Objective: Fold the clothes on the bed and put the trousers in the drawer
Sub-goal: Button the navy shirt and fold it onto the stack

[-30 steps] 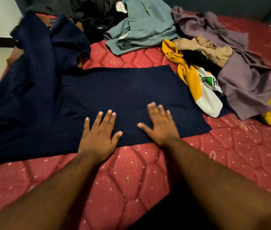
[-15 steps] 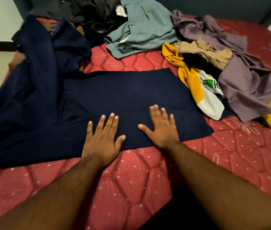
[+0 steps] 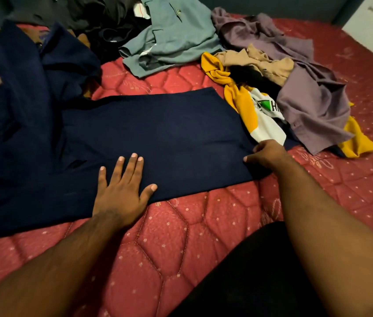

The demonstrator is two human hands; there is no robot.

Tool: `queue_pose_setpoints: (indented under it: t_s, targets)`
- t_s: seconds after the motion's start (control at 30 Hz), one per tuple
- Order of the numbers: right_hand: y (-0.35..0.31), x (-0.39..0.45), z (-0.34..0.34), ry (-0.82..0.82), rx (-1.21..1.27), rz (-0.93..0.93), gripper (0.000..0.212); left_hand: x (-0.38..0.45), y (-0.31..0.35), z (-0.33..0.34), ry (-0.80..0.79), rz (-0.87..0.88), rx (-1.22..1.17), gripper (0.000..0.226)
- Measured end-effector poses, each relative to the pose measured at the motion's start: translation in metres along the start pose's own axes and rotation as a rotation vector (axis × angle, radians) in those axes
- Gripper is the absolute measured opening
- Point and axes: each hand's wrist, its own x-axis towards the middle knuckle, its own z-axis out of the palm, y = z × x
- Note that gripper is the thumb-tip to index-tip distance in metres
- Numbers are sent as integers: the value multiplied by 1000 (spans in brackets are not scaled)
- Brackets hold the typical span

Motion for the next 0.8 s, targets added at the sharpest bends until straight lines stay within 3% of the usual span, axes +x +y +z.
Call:
queue_pose_setpoints:
  t_s: [0.07,0.17,0.27,0.37,0.53,0.67,0.73,0.8]
  targets:
    - [10,2,0,-87,138,60,31,-1,1,-4,-12,9,10,87]
    - [18,3,-6,-161,374,199,14,-5,1,-10,-55,45,41,88]
    - [33,4,-13,-234,459,256,18,-17,-4,-11,-64,89,92,85]
    - [40,1,-10,-293,394,292,19,-24,-7,-12,-89,91,120,85]
    - [32,-1,-12,-206,322,285,24,-11,6,-19,-86,128,126,88]
    - [29,-10,-15,-243,235,287,20,-12,11,-14,-115,182,133,90]
    - [18,-13,-18,-136,29,198,27,-13,11,-14,-120,176,93,88]
    - [-7,-28,-13,110,-272,40,38,-7,15,-19,-104,159,6,81]
